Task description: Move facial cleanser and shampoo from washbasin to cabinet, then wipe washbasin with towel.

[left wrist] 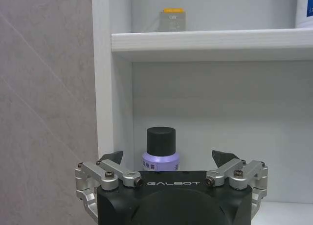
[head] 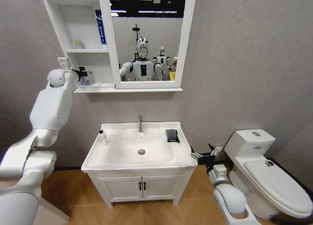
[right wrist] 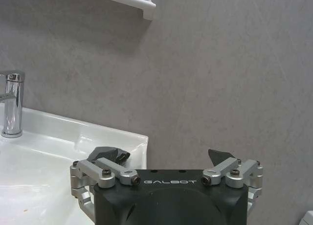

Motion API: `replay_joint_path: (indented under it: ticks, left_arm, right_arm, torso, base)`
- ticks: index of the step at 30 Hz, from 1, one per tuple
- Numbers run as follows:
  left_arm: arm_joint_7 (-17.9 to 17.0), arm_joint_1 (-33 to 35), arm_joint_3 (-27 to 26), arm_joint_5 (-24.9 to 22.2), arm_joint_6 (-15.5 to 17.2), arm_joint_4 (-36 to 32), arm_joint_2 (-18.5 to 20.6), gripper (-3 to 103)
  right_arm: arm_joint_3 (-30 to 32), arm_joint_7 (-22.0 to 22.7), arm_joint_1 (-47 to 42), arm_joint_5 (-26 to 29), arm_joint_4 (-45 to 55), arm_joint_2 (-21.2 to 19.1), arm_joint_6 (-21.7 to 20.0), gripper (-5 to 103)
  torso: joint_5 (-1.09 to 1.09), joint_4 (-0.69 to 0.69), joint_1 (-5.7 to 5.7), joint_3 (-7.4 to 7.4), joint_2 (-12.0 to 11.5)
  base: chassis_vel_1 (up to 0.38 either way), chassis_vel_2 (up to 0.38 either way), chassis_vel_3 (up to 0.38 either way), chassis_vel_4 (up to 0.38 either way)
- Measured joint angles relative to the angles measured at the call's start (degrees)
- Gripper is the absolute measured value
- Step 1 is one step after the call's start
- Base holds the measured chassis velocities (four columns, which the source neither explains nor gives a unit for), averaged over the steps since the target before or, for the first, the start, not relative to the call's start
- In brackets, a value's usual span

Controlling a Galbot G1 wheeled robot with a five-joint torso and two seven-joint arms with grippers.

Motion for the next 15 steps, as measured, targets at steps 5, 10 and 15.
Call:
replay_joint_path:
  ticks: [5, 10, 15]
  left_arm:
    - [-4.1, 3.8, -2.2, -4.4, 2.2, -9.1, 4.0, 100]
    - [-7.3, 7.9, -5.3, -7.2, 4.0, -17.1, 6.6, 100]
    - [-12.5, 18.4, -12.3, -13.5, 5.7, -30.0, 11.6, 100]
  right_arm:
    - [-0.7, 0.0, -0.1, -0.1, 0.1, 0.1, 0.0, 100]
    - [-1.1, 0.1, -0.3, -0.2, 0.4, 0.3, 0.0, 100]
    - [-0.7, 0.3, -1.0, -0.2, 1.7, 0.4, -0.1, 100]
  torso:
    - [0.0, 0.05, 0.0, 0.0, 0.0]
    - [0.0, 0.06, 0.0, -0.01, 0.0]
    - [0.0, 0.02, 0.0, -0.01, 0.0]
  base:
    - [0.0, 0.0, 0.0, 0.0]
    - [0.0, 0.0, 0.0, 0.0]
    - [0.0, 0.0, 0.0, 0.0]
